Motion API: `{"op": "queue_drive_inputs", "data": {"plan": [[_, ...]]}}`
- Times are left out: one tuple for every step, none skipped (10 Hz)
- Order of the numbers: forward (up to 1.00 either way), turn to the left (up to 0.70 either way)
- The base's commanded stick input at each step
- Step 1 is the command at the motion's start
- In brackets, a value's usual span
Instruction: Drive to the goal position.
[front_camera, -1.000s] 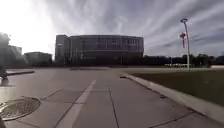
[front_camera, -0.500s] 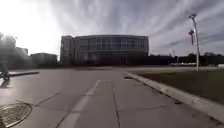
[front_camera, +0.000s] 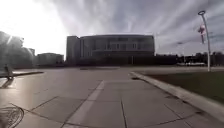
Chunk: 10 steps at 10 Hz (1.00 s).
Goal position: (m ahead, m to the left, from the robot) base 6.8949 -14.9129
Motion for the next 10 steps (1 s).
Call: {"op": "queue_drive_inputs", "data": {"plan": [[0.7,0.0],[0.7,-0.14],[0.7,-0.34],[0.7,-0.03],[0.7,0.0],[0.7,0.0],[0.7,0.0],[0.7,0.0],[0.7,0.0],[0.7,0.0]]}}
